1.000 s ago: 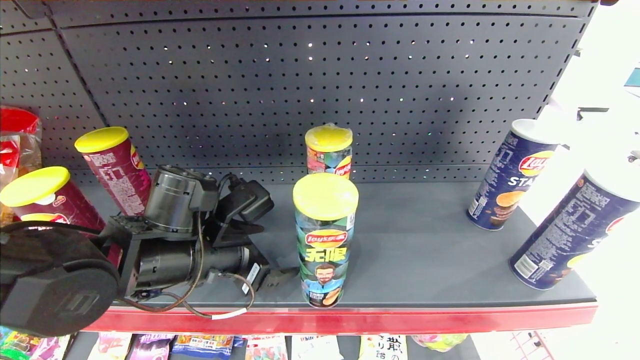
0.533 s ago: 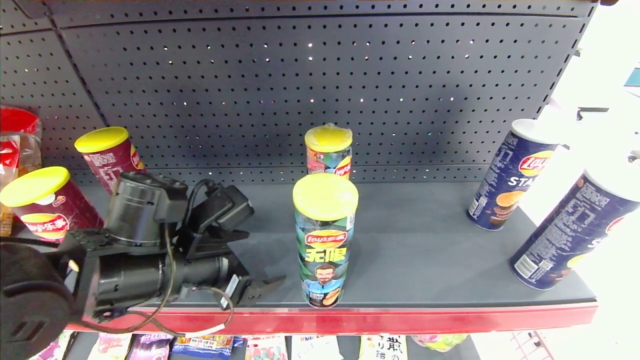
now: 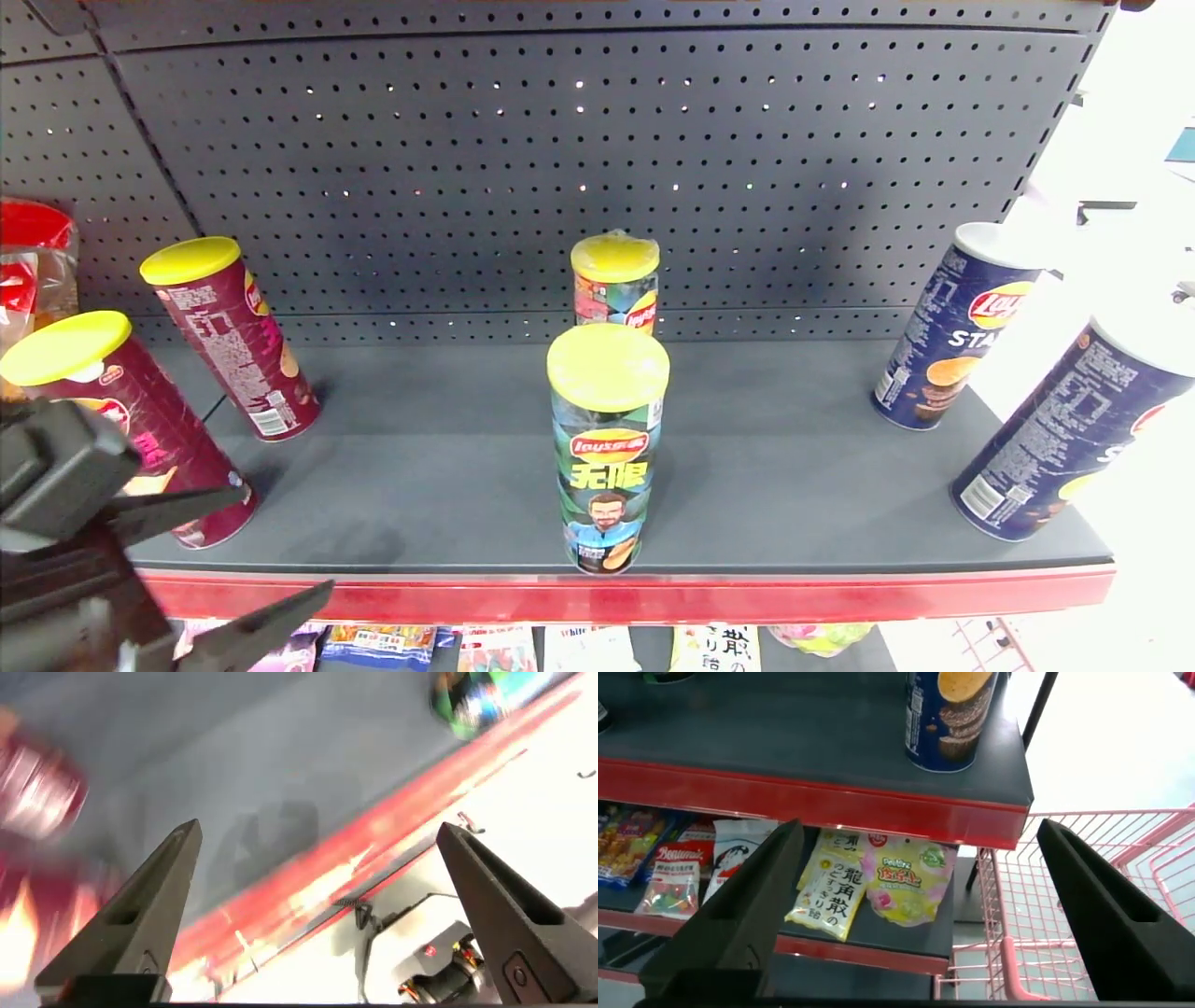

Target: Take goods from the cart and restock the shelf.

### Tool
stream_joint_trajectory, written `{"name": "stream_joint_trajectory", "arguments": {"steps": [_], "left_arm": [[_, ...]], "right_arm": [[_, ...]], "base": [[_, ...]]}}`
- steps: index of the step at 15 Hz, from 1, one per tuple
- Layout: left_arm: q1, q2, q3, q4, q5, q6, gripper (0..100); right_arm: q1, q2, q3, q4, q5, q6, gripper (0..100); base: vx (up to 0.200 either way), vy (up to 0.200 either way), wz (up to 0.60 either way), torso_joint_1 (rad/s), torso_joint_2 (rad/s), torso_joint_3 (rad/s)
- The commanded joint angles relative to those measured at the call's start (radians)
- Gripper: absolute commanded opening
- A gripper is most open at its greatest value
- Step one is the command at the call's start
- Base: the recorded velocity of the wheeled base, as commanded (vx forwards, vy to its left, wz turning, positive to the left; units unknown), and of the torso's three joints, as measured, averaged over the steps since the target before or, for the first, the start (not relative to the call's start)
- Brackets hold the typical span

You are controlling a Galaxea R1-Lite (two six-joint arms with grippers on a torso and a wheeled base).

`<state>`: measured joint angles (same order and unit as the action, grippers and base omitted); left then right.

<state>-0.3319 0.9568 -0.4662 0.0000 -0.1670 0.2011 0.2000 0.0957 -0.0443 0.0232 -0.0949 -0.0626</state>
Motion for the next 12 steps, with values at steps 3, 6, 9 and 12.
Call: {"name": "stream_joint_trajectory", "arguments": {"steps": [3,6,9,12], "left_arm": [[0.119,-0.774,0.167,0.532,0.201,-0.111,100],[0.151,-0.849,0.176,0.551,0.25,-0.226,100],[0.211,-0.863,0.175,0.549,0.319,-0.27,100],[0.211,-0.863,0.253,0.244,0.267,-0.267,100]], "right_arm": [[-0.114,0.035,-0.054,0.069,-0.006,-0.002,100],[-0.174,0.032,-0.046,0.101,-0.005,-0.011,100],[-0.263,-0.008,-0.04,0.1,-0.009,-0.01,100],[-0.225,-0.021,-0.003,0.032,0.047,-0.016,100]], "base": [[0.0,0.0,0.0,0.0,0.0,0.0],[0.0,0.0,0.0,0.0,0.0,0.0],[0.0,0.0,0.0,0.0,0.0,0.0],[0.0,0.0,0.0,0.0,0.0,0.0]]}}
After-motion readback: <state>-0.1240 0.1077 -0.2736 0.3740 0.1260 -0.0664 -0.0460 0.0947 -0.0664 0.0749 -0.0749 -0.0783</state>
